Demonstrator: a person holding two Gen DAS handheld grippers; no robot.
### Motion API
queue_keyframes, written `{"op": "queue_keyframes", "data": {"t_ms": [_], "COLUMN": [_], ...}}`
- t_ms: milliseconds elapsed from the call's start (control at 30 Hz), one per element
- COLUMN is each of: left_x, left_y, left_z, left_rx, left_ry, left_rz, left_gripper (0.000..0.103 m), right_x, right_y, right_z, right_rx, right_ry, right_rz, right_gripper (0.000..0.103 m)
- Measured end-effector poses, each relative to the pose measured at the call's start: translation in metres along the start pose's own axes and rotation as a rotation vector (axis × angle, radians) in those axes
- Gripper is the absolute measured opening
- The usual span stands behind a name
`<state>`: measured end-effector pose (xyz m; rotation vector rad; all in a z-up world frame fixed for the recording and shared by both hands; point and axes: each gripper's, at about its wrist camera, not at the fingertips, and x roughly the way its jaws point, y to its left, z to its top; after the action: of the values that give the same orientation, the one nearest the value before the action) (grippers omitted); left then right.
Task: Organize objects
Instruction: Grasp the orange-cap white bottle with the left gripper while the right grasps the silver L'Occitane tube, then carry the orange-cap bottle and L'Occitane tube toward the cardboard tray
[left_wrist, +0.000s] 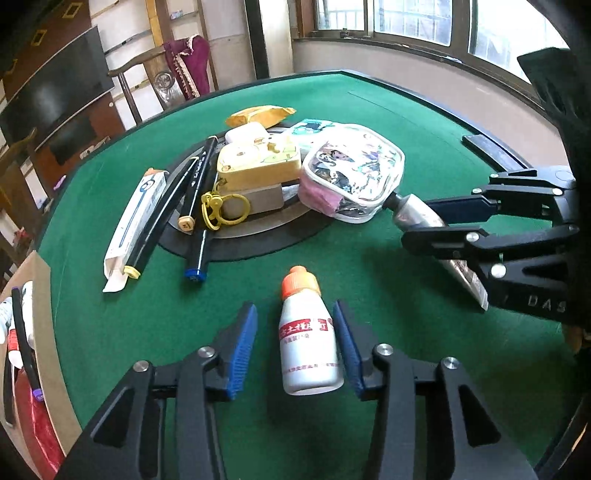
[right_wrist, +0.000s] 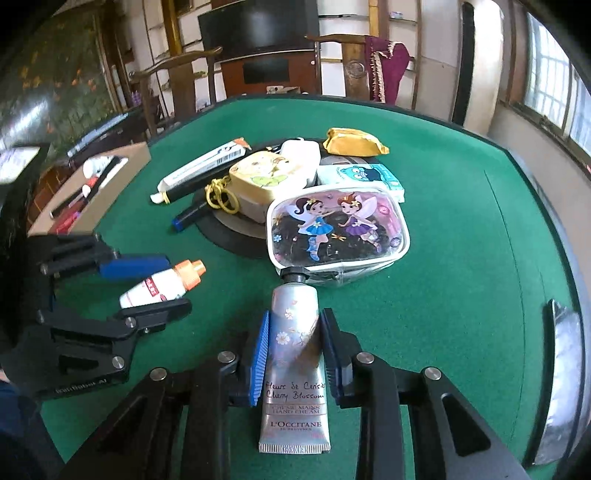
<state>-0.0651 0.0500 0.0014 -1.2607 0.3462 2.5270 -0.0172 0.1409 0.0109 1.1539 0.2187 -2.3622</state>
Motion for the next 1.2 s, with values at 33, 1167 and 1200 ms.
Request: {"op": "queue_keyframes", "data": {"t_ms": [33,1167,1200], "left_x": [-0.002,-0.057,-0.059], "left_y": [-0.004,0.044,0.046], "left_z": [-0.001,0.004,0.004], "left_rx": [0.01,-0.159,-0.168], "left_ry": [-0.006,-0.211,-0.22], "left_rz": [-0.023,0.023,0.027], "left_gripper": [0.026,0.026,0.026], "right_x": [-0.002,-0.02,-0.021], "right_y": [-0.001,0.03,0.035], "right_z": [0.0,0.018,0.02], "right_rx": [0.011,0.217,0.212], "right_ry": [-0.006,-0.154,-0.162], "right_rz": [0.009,0.126,0.129], "right_gripper": [0.029,0.03,0.03]}}
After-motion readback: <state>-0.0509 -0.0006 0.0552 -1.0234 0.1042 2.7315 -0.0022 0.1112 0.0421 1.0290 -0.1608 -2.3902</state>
